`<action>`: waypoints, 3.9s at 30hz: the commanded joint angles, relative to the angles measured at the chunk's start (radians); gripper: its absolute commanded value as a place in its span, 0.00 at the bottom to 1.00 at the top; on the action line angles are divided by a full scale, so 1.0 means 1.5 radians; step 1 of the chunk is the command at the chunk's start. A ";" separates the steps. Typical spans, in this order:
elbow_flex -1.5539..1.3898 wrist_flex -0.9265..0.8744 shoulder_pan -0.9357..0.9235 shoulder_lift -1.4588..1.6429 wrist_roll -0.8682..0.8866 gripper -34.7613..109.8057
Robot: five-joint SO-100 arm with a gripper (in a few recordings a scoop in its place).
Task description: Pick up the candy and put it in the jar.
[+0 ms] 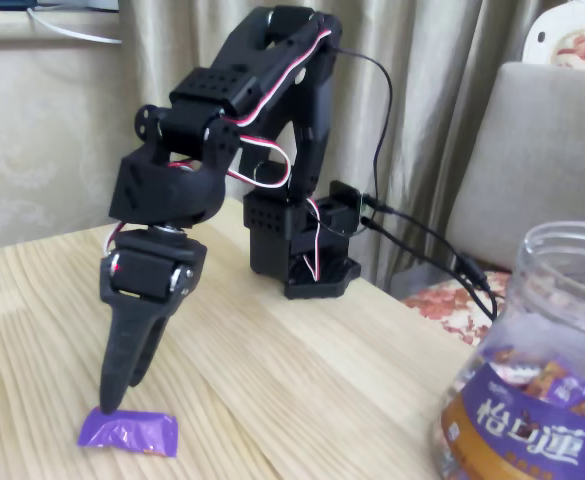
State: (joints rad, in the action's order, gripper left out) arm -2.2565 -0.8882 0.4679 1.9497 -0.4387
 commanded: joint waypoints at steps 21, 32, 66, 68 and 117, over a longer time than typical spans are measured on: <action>0.019 0.050 0.042 -0.015 0.050 0.49; -0.054 0.054 0.056 0.030 0.046 0.49; 0.008 0.124 -0.007 -0.091 -0.062 0.40; 0.006 0.124 -0.002 -0.088 -0.051 0.41; 0.072 0.011 0.005 -0.062 0.021 0.48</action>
State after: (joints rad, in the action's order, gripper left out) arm -2.1721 -0.8483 0.4495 1.7595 -0.4111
